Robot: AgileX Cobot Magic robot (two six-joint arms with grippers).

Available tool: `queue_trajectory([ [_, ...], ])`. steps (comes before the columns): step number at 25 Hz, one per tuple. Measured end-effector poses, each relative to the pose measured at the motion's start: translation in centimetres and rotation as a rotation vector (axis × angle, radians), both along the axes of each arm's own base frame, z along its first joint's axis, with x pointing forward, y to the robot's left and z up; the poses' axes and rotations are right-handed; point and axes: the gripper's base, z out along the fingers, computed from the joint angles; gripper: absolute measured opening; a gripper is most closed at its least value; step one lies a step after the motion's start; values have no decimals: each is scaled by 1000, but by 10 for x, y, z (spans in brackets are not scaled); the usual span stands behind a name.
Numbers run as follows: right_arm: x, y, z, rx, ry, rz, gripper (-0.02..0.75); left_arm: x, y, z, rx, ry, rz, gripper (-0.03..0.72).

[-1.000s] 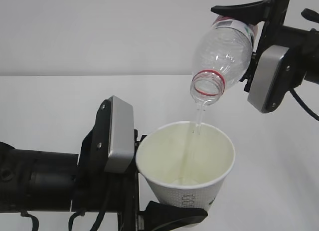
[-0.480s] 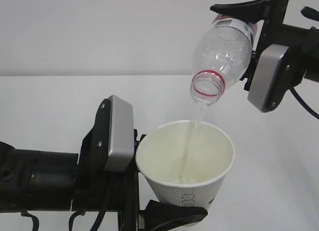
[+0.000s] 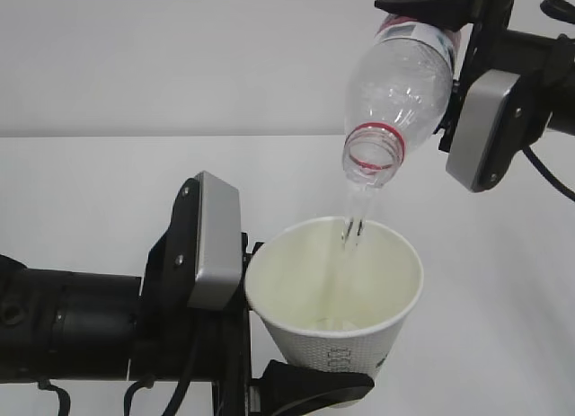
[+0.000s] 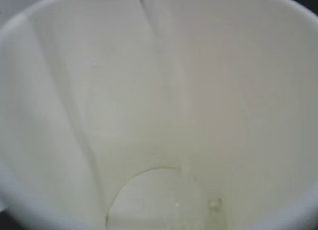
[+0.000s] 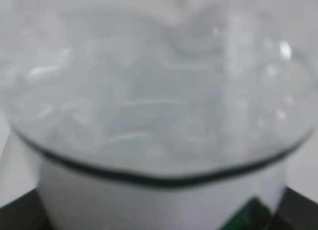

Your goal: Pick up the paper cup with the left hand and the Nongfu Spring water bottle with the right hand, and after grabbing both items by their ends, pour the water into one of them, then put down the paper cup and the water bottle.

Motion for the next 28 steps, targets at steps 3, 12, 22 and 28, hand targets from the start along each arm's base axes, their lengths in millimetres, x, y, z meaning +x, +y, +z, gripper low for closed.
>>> queue_trajectory([
  [3, 1, 0, 2, -15, -8, 3, 530, 0, 0, 0, 0, 0, 0, 540],
  [12, 3, 1, 4, -63, -25, 15, 530, 0, 0, 0, 0, 0, 0, 540],
  [22, 6, 2, 9, -86, -49, 26, 530, 0, 0, 0, 0, 0, 0, 540],
  [28, 7, 3, 11, -87, -57, 26, 530, 0, 0, 0, 0, 0, 0, 540],
])
